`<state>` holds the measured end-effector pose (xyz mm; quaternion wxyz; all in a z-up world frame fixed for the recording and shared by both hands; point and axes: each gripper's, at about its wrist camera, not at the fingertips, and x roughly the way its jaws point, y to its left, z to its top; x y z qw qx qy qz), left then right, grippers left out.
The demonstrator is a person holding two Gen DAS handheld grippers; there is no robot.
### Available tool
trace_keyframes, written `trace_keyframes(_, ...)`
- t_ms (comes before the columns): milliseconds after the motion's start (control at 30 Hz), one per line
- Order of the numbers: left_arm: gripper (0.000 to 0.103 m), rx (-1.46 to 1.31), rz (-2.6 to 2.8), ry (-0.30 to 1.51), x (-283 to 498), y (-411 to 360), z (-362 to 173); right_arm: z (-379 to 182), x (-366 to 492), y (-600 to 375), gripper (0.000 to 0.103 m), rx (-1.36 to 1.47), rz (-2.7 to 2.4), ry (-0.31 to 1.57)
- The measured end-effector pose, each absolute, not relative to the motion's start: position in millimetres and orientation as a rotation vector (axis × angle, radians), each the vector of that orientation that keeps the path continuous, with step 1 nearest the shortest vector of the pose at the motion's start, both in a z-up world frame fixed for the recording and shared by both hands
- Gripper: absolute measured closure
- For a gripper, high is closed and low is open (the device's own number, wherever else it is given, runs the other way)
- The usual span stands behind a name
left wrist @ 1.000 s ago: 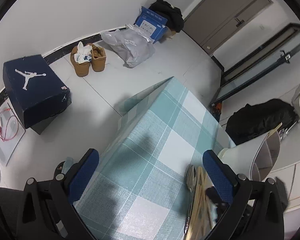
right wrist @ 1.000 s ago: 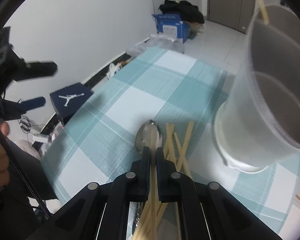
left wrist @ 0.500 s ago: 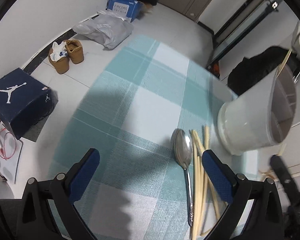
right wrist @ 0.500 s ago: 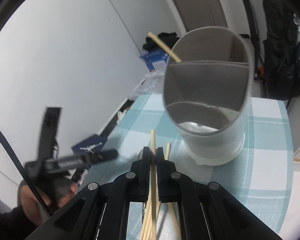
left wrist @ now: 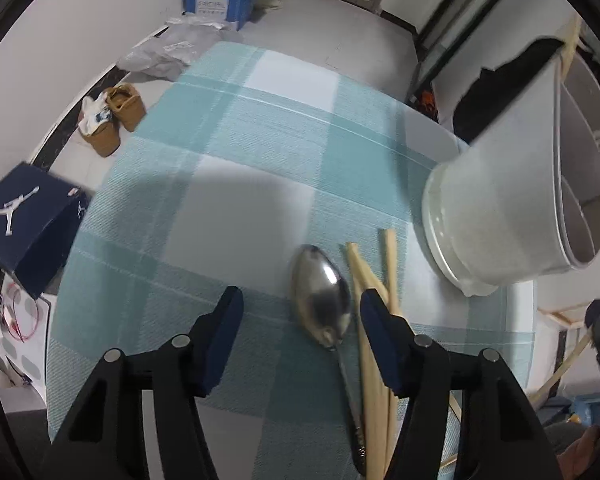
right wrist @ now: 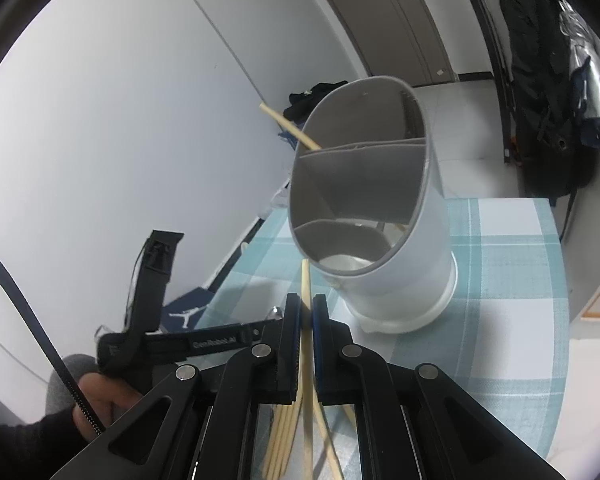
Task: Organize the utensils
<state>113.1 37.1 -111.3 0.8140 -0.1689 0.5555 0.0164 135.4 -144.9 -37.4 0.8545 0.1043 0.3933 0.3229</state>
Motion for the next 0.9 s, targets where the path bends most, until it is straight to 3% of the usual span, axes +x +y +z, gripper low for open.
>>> trace_keyframes(100, 0.063, -0.251, 0.089, 1.189, 115.5, 24.9, -111.2, -33.3, 135.7, -153.8, 0.098, 0.228, 0.678, 0.826)
trace_keyframes(167, 0.081, -0.220, 0.113, 1.195, 114.9, 23.8, -111.2, -31.7, 135.8, -157.6, 0.098, 0.232, 0.679, 0.821)
trace_keyframes(300, 0.096, -0.308, 0.095, 1.200, 112.3, 31.2, -112.0, -32.0, 136.2, -158.9, 0.098, 0.221, 0.679, 0.817)
trace_keyframes(533, 0.102, -0.478, 0.026, 1.182, 116.3, 40.5, -113.6, -30.4, 136.9, -164.7, 0.098, 0.246, 0.671, 0.818)
trace_keyframes(900, 0.103, -0.496, -0.049, 1.129, 114.5, 35.1, -100.2, -30.7, 140.1, -169.3, 0.098, 0.263, 0.654, 0.818)
